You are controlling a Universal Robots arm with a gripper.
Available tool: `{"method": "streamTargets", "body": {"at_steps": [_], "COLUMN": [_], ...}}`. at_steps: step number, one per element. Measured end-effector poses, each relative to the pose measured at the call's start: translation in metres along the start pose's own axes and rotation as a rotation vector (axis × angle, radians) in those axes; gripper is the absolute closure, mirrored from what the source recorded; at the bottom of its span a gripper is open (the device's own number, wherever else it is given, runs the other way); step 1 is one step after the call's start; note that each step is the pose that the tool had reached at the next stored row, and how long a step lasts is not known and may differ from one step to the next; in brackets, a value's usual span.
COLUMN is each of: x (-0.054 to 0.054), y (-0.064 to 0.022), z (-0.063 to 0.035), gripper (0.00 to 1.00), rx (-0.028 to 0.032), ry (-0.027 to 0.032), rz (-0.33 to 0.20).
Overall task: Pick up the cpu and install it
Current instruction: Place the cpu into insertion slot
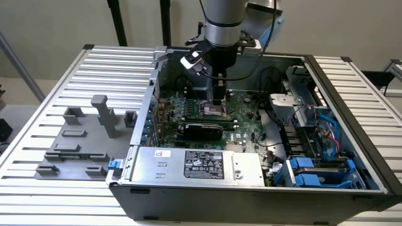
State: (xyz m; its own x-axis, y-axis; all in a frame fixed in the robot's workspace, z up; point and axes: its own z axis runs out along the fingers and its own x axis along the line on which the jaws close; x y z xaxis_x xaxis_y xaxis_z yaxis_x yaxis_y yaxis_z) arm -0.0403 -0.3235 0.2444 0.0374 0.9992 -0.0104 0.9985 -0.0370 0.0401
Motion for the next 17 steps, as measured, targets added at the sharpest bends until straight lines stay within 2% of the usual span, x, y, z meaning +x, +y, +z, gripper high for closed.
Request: {"method": "streamTargets", "body": {"at_steps": [2, 17], "x": [0.000, 0.002], "y": [-0.0035, -0.0028], "z": [0.0034, 0.0283], "gripper": [0.45, 0.45], "rx": [-0.0005, -0.0008], "ry": [-0.0005, -0.0005], "rz": [0.002, 0.007]}}
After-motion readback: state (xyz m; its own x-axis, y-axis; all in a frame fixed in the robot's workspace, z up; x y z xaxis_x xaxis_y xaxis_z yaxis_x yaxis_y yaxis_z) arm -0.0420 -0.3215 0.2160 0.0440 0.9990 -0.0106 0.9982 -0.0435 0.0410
